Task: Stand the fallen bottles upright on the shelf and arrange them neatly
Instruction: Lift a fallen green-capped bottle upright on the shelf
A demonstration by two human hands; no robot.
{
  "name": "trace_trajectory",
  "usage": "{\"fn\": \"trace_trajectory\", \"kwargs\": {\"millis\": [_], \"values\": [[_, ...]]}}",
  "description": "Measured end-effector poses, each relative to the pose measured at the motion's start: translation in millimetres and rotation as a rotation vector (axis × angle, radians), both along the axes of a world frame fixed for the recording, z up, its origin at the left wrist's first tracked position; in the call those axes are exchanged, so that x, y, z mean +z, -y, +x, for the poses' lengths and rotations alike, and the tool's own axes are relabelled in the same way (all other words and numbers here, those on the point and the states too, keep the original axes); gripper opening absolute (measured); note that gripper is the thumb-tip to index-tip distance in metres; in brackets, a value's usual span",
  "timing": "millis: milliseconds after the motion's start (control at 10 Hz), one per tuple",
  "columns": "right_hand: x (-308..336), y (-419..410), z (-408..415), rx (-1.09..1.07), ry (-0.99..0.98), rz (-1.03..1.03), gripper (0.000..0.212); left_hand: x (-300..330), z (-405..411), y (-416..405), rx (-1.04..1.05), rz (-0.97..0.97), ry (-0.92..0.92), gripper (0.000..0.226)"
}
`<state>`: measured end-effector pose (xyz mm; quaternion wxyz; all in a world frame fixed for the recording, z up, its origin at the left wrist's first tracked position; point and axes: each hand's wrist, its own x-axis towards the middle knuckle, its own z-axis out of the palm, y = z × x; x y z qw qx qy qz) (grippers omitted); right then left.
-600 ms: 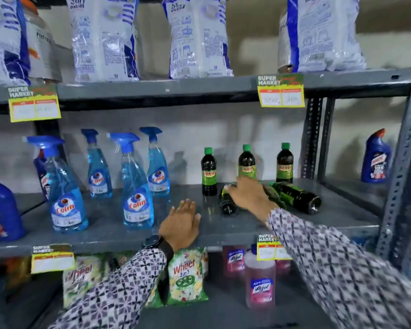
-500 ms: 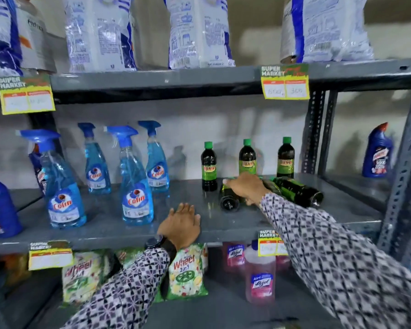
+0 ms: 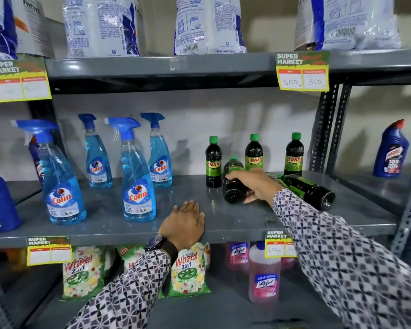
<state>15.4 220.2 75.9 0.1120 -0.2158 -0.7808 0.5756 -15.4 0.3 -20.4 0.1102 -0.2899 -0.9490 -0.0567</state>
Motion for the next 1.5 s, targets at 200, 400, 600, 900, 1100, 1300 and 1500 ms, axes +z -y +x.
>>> {"fn": "trace_trajectory", "kwargs": {"millis": [200,400,600,900,1100,1300,1500], "values": [[-17.5,6.3,-1.3,-0.101,-0.346,0.227,0.066,0.8,2.9,-0.5,0.014,0.016,0.004,0.058],[-53.8,12.3,5.9,-0.059,-0.392,0.368,0.06,1.9,4.1,-0.7,0.007,0.053,0.042,0.059],[-68.1,11.2,3.9,-0.056,-0.404,0.332,0.078,3.1,5.2,-1.3,0.016,0.058,0.053,0.059],[-72.0,1.9,-6.8,0.078,-0.44,0.134,0.071,1.5,2.5,-1.7,0.024,0.054,0.058,0.059],[-77.0,1.4,-13.2,0.019,-0.423,0.208,0.091,0.4,1.3,-2.1,0.03,0.052,0.066,0.06],[-67.7,6.3,0.3,0.066,-0.421,0.217,0.084,0.4,1.2,-2.1,0.032,0.054,0.063,0.059],[-69.7,10.5,-2.5,0.019,-0.412,0.331,0.106,-0.3,1.0,-1.5,0.026,0.053,0.061,0.06]]}}
